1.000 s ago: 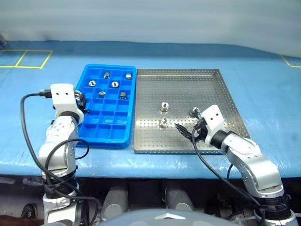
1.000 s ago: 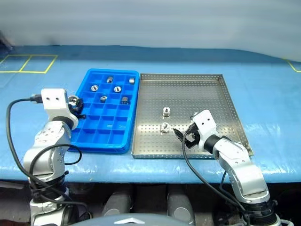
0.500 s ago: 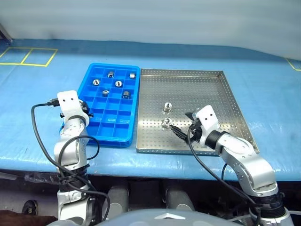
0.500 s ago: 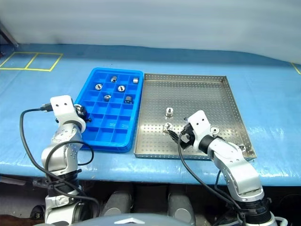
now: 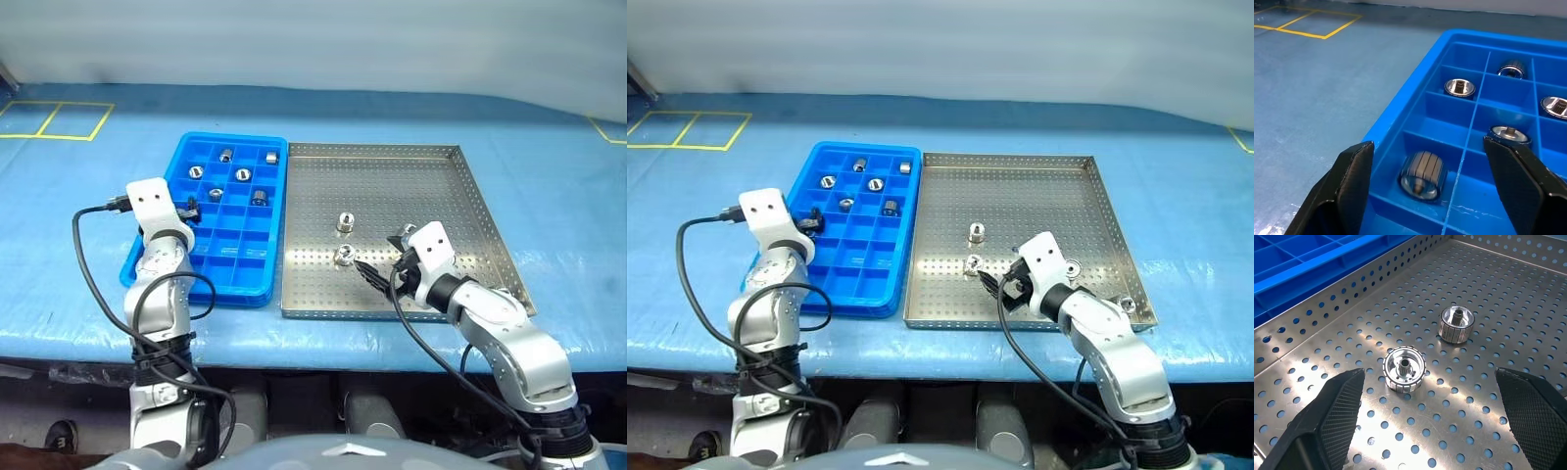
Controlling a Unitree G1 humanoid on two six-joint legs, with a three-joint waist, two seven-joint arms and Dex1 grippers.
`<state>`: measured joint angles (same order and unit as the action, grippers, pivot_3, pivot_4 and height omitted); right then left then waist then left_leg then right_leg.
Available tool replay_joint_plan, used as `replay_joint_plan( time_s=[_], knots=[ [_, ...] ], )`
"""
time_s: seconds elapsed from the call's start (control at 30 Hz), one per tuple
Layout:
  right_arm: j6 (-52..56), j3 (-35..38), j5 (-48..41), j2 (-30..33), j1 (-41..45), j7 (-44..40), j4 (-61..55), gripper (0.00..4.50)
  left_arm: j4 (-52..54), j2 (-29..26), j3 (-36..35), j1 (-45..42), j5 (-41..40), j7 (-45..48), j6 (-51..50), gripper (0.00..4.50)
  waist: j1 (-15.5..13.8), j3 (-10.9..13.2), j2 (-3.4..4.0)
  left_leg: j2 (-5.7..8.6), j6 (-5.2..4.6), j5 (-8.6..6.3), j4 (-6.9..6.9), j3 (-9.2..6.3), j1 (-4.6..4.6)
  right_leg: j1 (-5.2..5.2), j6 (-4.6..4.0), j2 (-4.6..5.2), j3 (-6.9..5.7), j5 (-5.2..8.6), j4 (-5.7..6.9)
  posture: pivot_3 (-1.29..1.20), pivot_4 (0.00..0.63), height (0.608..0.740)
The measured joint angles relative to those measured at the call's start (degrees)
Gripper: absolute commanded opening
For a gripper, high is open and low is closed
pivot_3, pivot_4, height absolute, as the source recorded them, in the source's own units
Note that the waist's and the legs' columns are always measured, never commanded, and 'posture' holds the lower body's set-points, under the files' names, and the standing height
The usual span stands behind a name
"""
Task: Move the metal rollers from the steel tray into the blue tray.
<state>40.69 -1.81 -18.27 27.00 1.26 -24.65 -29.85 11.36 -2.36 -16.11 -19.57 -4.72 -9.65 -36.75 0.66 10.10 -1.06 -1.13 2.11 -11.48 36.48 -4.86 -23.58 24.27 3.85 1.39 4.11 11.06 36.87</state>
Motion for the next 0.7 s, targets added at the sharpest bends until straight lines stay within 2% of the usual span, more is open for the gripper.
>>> replay_joint_plan(
  time_s=[0.13, 0.3, 0.4, 0.5, 0.7],
  knots=[
    [-0.03, 0.03, 0.22, 0.0, -0.61, 0.66, -0.32, 4.5, 2.2, 1.36, 4.24, 0.76, -3.96, 7.04, 3.53, 3.72, -0.1, 0.0, 0.0, 0.02, 0.0, 0.0, 0.04, 0.0, -0.05, 0.0, 0.0, 0.01, 0.0, 0.0, -0.02, 0.0, 0.15, 0.74],
    [0.09, 1.53, 1.44, 1.19, -2.59, 2.39, -4.52, 4.5, 4.42, -2.4, 20.64, -0.91, -11.92, 26.32, -1.09, 3.72, 0.76, 0.0, 0.01, 0.06, -0.02, -0.05, 0.16, 0.02, -0.1, 0.02, 0.01, 0.03, 0.03, 0.0, -0.04, -0.09, 0.15, 0.74],
    [1.11, 3.6, 3.98, 2.52, -5.04, 4.99, -6.41, 4.5, -0.58, -6.31, 29.01, -4.39, -12.34, 36.51, -2.29, 3.72, 2.37, -0.02, 0.04, 0.01, -0.03, -0.05, 0.16, 0.04, -0.03, 0.02, 0.0, 0.0, 0.03, 0.0, 0.02, -0.14, 0.15, 0.74],
    [1.32, 4.64, 5.24, 1.78, -7.08, 7.06, -6.86, 4.5, -6.4, -6.83, 32.76, -6.95, -10.96, 38.86, -2.84, 3.72, 3.95, -0.04, 0.07, 0.0, -0.03, -0.05, 0.19, 0.07, -0.03, 0.05, 0.01, -0.01, 0.06, 0.0, 0.05, -0.18, 0.15, 0.74],
    [1.34, 5.62, 6.23, -0.82, -10.12, 10.13, -9.51, 4.5, -16.07, -6.87, 36.39, -11.3, -4.14, 37.42, -1.22, 3.72, 6.71, -0.04, 0.07, 0.0, -0.07, -0.08, 0.22, 0.12, -0.07, 0.07, 0.02, -0.01, 0.13, 0.0, 0.04, -0.22, 0.15, 0.74]
  ],
)
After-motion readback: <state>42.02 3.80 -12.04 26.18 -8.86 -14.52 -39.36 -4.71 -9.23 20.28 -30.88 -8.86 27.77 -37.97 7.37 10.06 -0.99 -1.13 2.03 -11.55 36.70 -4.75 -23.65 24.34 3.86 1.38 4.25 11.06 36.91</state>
